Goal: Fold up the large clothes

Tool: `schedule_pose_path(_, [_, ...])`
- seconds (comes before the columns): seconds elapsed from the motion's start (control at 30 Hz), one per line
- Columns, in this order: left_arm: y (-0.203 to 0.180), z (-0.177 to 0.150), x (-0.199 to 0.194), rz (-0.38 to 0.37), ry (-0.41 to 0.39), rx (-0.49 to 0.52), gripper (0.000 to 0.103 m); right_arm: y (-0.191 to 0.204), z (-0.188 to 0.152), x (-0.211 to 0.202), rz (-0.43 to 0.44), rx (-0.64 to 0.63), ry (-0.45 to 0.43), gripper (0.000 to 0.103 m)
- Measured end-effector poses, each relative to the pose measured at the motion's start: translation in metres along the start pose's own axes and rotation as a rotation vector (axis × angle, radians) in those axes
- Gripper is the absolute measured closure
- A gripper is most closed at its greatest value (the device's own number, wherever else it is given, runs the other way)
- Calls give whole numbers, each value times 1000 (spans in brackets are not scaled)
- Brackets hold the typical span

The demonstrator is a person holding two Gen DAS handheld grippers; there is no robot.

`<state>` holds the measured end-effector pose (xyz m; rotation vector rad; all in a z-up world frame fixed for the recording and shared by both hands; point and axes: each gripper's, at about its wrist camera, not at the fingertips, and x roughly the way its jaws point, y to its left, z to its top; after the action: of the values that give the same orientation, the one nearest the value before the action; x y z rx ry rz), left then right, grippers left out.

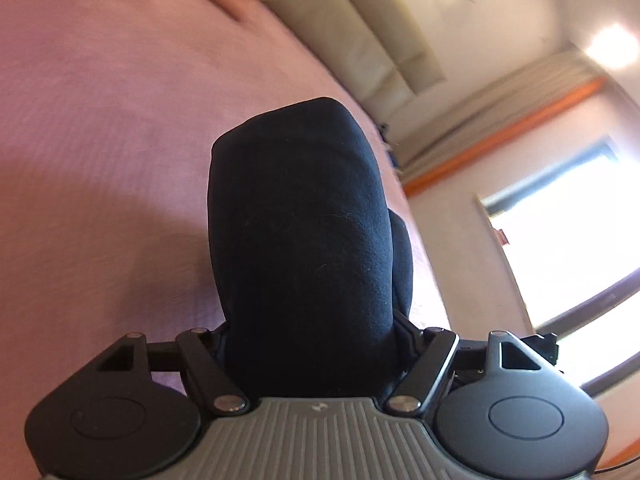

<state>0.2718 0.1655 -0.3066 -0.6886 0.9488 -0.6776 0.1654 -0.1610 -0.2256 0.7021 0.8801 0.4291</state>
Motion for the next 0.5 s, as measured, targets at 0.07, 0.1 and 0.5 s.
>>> schedule_pose_path(0.07, [26,-13,-14,44,-11,-49,26,0,-16,23,-17,19,32,42])
schedule_pose_path(0.1, [42,-21,-15,84,-12,-59,26,-5,-23,33,-43,30,51,42])
schedule_pose_path(0.5, [43,-30,-106,219,-82,125,31,45,1,-1,-324,-225,23,23])
